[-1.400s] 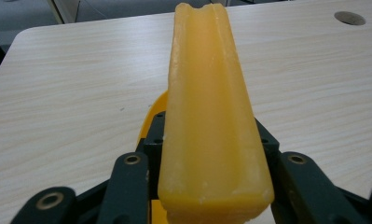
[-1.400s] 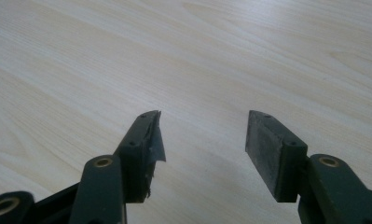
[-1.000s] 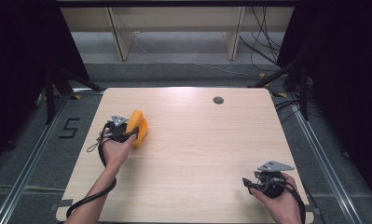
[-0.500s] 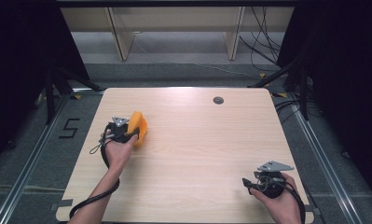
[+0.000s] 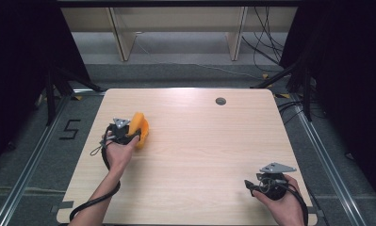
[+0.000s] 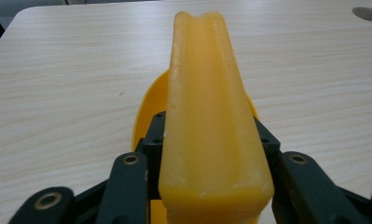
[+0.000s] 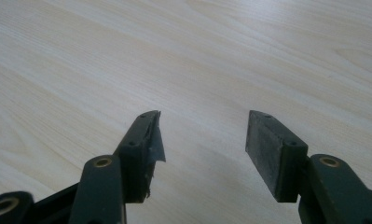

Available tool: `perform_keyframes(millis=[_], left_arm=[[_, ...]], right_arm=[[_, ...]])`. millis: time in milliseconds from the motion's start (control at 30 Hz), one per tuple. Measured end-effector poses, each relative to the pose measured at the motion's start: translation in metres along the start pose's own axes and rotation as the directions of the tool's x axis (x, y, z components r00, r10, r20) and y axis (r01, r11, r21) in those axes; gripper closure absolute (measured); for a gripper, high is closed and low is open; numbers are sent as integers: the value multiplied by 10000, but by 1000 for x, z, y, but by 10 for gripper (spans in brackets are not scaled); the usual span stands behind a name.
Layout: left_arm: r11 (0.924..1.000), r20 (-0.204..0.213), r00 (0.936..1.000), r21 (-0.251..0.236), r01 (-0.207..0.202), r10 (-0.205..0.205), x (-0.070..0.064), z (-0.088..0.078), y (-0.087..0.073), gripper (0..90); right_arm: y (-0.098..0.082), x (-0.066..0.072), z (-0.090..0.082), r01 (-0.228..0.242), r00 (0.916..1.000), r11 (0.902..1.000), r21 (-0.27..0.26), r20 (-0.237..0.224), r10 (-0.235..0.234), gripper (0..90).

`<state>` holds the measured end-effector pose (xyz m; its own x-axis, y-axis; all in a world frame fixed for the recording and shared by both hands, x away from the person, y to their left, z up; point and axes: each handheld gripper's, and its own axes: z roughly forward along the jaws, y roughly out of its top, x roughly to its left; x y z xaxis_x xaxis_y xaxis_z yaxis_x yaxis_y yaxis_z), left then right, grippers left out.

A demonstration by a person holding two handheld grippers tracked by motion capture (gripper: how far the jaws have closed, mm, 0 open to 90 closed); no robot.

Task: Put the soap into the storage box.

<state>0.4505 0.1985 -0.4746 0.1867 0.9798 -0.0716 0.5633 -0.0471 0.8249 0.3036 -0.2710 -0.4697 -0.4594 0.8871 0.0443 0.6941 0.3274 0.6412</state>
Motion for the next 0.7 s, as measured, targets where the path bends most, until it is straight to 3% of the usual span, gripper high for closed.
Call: perform_keyframes(millis=[67,100,267,300,333,567,600,667,700], left_arm=[[9999,136,9999,-47,-90,91,0,-2,1,564],[9998,136,9998,-83,-169,170,0,-5,3,535],[9995,301,9991,41,-311,309,-4,-15,8,373],[9992,354,9986,45,-391,390,-5,-18,9,344],[9988,398,9980,49,-485,482,-5,-21,9,328],[9972,589,9955,64,-751,746,-2,-37,8,276],[9966,673,9944,57,-820,814,-1,-39,8,273],[9958,825,9924,1,-918,915,-1,-43,7,270],[9957,897,9917,15,-929,924,0,-46,7,270]], right_arm=[[1,1,-1,-229,9997,9997,51,-48,229,452],[0,0,0,-14,10000,10000,-33,30,14,452],[1,2,-1,-241,9997,9997,93,-43,241,450],[0,0,0,43,10000,10000,-8,19,-43,450],[1,2,-1,-291,9996,9995,74,-58,292,450],[0,1,-1,-277,9996,9996,72,-47,277,449],[0,0,0,-86,10000,10000,34,-20,86,448],[1,2,-1,-280,9996,9996,103,-42,281,447],[0,0,0,-32,10000,10000,-3,5,32,446]])
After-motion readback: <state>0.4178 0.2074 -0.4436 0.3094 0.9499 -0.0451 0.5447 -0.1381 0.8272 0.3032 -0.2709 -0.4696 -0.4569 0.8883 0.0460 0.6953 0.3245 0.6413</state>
